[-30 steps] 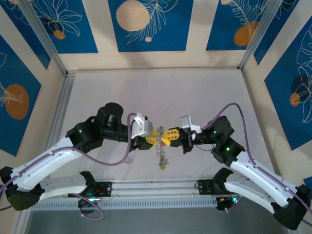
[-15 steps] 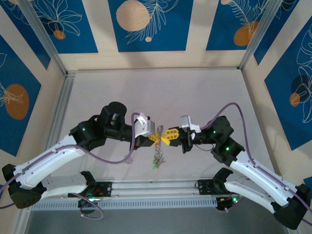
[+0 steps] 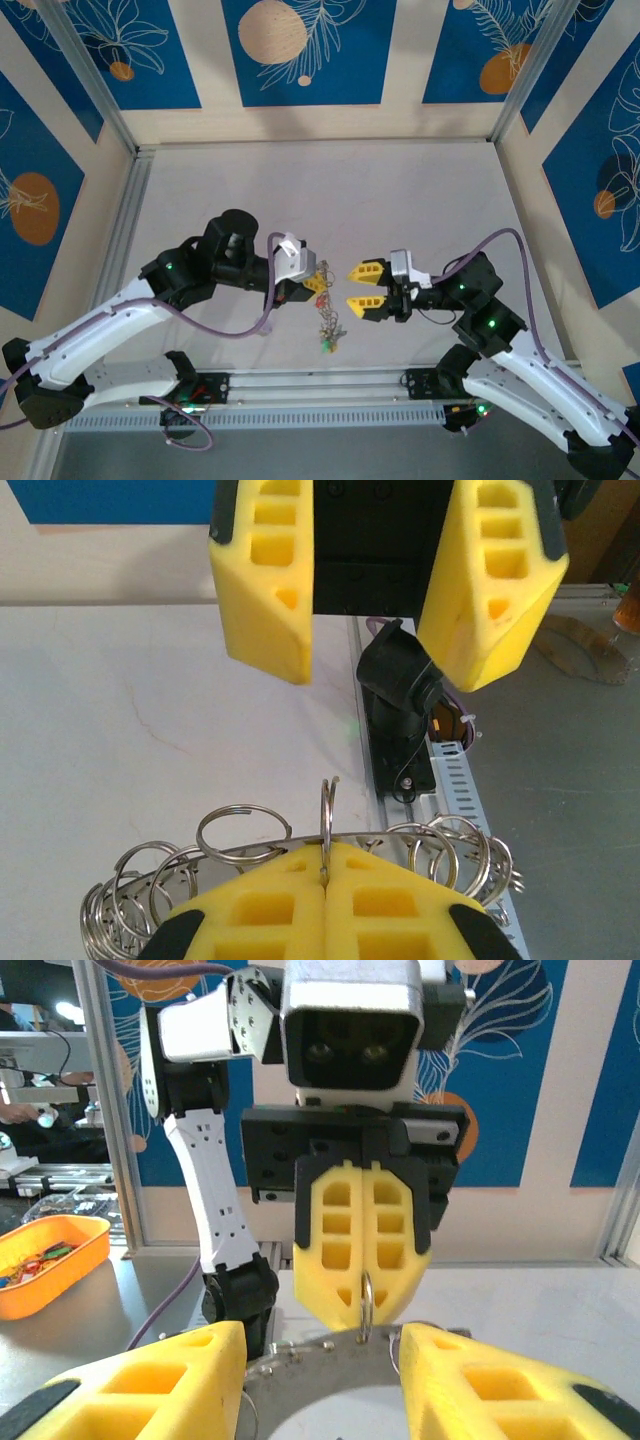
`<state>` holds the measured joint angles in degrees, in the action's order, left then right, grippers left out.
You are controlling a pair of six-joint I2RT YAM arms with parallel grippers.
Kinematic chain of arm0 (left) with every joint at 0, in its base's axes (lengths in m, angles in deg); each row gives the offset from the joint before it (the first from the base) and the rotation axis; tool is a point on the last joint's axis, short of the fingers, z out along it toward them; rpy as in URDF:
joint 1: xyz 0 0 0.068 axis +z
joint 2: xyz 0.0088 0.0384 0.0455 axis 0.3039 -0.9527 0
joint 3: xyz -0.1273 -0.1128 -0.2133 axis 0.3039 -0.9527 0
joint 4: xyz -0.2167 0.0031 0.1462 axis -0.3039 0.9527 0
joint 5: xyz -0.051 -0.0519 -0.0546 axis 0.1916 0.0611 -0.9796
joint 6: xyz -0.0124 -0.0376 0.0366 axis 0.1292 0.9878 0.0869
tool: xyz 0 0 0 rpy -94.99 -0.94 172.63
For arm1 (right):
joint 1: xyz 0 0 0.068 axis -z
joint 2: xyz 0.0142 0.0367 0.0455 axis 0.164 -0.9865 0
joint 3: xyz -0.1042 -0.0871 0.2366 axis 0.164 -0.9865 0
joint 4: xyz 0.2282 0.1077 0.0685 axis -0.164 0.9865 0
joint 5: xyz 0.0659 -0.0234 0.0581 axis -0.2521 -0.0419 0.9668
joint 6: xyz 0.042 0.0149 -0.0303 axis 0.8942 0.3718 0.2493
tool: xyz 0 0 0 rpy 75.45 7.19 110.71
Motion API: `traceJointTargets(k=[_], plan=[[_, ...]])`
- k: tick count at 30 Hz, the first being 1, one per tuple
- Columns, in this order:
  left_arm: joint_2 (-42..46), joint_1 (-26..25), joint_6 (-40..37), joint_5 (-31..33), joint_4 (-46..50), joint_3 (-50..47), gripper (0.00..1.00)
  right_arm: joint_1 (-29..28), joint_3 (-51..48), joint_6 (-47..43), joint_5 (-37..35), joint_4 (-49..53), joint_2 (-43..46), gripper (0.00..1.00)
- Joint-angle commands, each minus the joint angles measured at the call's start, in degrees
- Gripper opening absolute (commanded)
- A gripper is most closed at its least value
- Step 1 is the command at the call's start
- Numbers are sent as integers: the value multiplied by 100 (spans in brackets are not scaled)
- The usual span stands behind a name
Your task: Put the keys on the keyring
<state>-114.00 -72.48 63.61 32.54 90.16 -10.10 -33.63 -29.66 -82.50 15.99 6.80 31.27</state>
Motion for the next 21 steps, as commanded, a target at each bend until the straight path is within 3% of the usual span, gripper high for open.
traceJointTargets(k=[1,6,12,17,21], plan=[[209,11,-87,-92,-367,-53,0,0,66,-144,-286,496,-31,44],[259,9,-123,220,-418,-169,0,6,88,-104,-337,526,-108,45],[183,14,-199,1101,-513,-314,0,0,68,262,-1155,1392,-166,52],[103,38,-108,1915,-435,-261,0,1,-412,844,-1580,1534,-5,55],[51,387,159,2203,-197,-186,0,1,-732,963,-1788,1470,-183,54]])
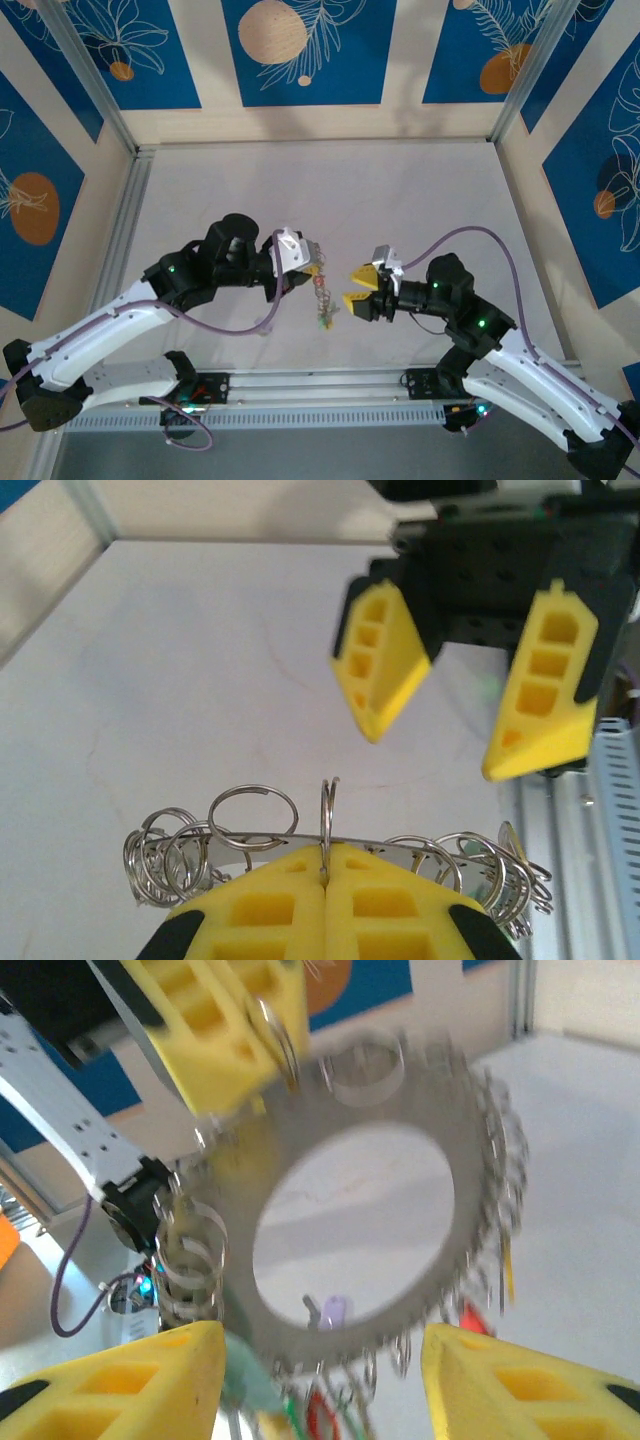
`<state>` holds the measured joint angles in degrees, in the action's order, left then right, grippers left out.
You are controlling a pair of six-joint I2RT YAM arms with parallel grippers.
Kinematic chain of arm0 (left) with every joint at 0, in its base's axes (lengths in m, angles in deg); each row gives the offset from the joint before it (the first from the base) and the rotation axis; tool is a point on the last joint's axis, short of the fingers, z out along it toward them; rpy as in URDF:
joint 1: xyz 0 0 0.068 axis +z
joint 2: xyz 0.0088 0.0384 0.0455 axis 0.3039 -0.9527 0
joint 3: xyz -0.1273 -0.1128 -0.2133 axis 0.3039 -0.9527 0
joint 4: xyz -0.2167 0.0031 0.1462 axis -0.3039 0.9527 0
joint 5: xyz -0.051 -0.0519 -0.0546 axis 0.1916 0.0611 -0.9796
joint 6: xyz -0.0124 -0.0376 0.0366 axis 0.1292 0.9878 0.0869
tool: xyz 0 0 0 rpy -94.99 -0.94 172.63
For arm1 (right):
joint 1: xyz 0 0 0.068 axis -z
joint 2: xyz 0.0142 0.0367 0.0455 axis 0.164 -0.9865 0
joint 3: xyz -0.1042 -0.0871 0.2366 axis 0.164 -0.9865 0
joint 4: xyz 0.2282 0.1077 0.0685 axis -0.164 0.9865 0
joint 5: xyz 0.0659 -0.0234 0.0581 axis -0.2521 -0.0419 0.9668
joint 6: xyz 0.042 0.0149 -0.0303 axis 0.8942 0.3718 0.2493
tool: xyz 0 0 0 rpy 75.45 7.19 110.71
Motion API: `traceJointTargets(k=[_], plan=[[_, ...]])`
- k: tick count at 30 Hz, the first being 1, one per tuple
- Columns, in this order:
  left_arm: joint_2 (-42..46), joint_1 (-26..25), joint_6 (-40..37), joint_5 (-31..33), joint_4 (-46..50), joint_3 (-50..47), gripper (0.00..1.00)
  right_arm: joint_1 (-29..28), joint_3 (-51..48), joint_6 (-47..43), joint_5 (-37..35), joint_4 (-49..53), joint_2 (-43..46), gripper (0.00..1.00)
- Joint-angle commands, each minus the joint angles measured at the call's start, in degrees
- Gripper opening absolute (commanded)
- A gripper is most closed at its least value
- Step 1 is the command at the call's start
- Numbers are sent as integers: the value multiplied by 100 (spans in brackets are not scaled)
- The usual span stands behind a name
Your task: Put the keys on the keyring
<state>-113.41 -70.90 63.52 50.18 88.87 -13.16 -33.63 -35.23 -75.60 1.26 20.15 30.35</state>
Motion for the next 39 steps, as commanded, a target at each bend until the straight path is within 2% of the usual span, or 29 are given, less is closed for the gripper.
traceJointTargets(k=[1,4,7,10,13,16,19,24,28,33,39], plan=[[-31,414,250,484,3,155,0,-12,-175,230,-298,105,-240,54],[-89,1190,602,455,-52,112,0,-129,-115,-22,-198,-85,-806,51],[-219,2317,1061,-98,-353,-53,0,-322,9,-388,49,-409,-1383,50],[-433,2905,1374,-124,-427,11,0,-634,126,-801,171,-721,-2039,50],[-413,3264,1653,-84,-608,-65,0,-1027,235,-1189,8,-1018,-2741,51],[-316,3709,1953,-310,-690,-191,0,-1219,399,-1515,36,-1279,-3542,51],[-180,4122,2128,-608,-587,-323,0,-1266,619,-1804,316,-1617,-4262,49],[123,4512,2066,-888,-221,-478,0,-1187,1159,-2028,928,-2153,-5488,47],[290,4888,2104,-1235,-33,-590,0,-1211,1891,-2142,1253,-2075,-6428,44],[439,5406,2225,-1735,-47,-725,0,-1301,2487,-2534,1123,-1538,-7073,45],[462,5672,2227,-1733,14,-734,0,-1477,2950,-2982,783,-785,-7486,53]])
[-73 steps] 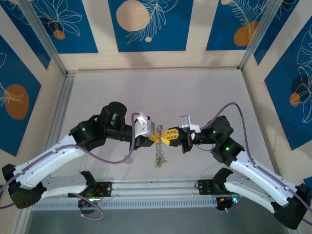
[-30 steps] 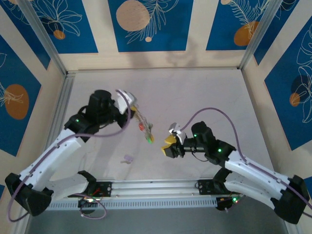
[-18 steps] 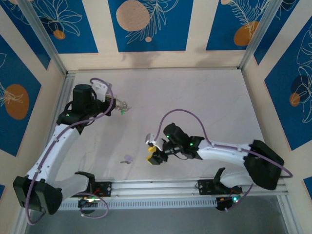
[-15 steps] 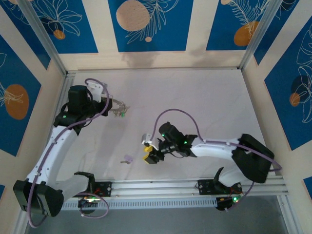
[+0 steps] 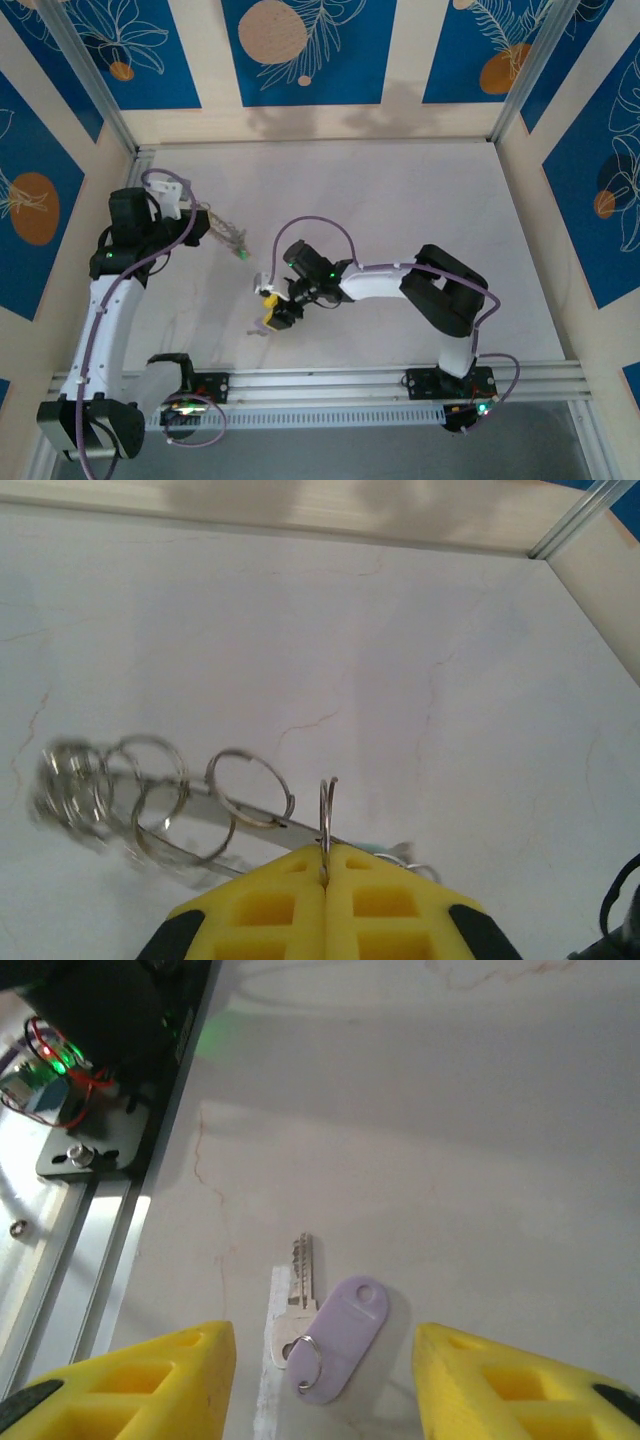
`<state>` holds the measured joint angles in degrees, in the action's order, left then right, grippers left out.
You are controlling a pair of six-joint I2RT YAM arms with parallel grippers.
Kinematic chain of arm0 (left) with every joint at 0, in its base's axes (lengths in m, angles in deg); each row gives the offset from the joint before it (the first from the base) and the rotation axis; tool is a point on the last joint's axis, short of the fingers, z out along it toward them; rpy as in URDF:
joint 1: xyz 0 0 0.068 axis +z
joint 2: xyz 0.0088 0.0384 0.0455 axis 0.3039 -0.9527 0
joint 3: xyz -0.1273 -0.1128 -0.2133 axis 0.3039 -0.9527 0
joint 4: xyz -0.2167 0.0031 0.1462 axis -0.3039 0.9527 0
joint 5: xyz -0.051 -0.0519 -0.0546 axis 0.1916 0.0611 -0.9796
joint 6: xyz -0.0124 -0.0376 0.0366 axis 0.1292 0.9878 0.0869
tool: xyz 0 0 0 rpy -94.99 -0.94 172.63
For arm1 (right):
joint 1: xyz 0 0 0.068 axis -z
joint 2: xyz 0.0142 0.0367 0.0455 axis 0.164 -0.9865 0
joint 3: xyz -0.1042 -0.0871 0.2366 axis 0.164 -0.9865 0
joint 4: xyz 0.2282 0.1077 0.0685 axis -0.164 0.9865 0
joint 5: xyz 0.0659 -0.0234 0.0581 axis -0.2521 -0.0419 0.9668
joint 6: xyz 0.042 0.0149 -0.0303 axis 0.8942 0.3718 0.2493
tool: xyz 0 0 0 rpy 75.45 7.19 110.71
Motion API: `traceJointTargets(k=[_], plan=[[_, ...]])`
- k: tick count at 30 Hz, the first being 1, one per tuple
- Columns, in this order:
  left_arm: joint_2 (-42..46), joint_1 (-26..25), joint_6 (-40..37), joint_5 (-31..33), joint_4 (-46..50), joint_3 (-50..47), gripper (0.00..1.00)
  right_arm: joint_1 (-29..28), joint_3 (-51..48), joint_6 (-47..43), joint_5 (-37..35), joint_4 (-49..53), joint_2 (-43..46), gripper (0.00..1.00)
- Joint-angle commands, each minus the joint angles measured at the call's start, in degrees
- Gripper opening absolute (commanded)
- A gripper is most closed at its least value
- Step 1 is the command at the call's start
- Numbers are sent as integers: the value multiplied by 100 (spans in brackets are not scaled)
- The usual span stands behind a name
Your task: Put the keys on the keyring
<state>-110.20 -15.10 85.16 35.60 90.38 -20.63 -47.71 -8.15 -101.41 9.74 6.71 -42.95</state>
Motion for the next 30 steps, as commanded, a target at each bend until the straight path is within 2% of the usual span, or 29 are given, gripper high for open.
traceJointTargets(k=[1,9,21,30], plan=[[159,92,62,-260,-140,3,0,-85,289,-434,-79,641,-218,54],[391,179,117,-249,-212,-92,0,-199,512,-637,-261,1067,-483,53],[377,189,169,-341,-286,-137,0,-392,713,-729,-486,1316,-697,37],[365,189,152,-340,-234,-110,0,-406,717,-821,-646,1407,-769,30]])
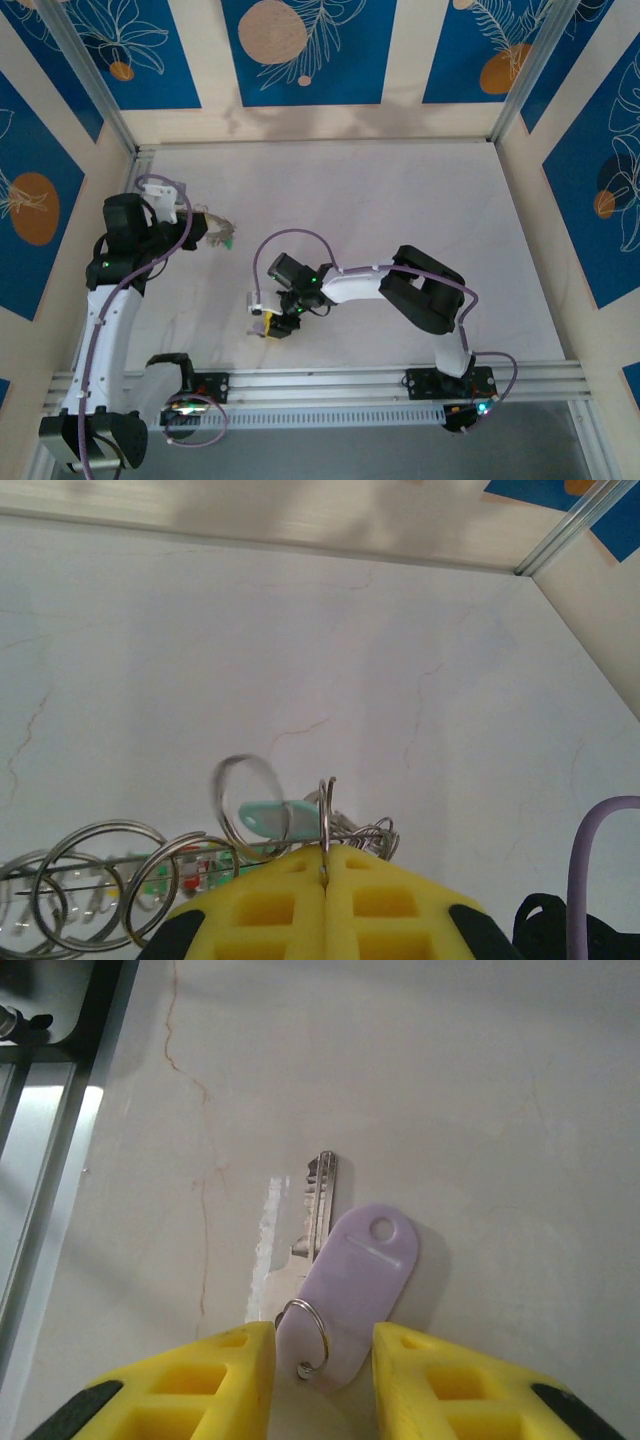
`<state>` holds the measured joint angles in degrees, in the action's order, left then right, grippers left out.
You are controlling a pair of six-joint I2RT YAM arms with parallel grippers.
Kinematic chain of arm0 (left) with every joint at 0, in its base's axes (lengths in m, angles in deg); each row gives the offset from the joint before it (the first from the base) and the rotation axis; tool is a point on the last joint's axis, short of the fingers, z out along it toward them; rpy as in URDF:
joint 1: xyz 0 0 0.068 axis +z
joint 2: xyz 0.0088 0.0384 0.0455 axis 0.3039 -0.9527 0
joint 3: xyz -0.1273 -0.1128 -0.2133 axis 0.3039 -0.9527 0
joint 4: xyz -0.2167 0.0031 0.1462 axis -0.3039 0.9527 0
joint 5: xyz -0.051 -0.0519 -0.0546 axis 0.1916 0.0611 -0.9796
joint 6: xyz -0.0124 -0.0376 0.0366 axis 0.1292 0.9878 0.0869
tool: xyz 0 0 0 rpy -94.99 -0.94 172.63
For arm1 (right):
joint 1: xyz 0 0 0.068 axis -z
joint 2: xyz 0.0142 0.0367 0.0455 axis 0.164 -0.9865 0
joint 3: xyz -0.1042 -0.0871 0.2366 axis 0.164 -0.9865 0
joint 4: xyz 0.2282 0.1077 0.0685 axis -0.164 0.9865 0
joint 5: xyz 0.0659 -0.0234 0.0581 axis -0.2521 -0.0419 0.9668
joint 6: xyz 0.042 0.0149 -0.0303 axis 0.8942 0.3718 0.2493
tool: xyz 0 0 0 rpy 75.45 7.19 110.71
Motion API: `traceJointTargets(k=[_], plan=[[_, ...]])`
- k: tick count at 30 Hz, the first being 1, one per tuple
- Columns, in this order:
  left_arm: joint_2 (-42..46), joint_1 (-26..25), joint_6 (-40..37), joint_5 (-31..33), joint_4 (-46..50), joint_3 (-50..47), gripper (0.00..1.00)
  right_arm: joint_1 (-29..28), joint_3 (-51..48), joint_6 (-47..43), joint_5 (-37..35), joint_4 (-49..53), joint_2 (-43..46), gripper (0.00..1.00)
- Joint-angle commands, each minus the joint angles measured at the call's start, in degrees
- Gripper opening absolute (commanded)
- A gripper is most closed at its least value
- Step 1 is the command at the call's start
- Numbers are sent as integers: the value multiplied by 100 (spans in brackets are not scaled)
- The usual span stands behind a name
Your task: Put the keys on the keyring
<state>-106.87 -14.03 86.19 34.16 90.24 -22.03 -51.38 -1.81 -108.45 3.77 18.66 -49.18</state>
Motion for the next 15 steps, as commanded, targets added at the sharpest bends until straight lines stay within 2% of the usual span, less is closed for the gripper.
traceJointTargets(k=[1,5,15], plan=[[29,80,40,-192,-213,27,0,-44,83,-121,-43,213,-156,29],[34,82,34,-173,-191,39,0,-64,76,-144,-54,221,-143,23],[95,86,-14,-72,-97,31,0,-14,-109,-15,154,131,116,0]])
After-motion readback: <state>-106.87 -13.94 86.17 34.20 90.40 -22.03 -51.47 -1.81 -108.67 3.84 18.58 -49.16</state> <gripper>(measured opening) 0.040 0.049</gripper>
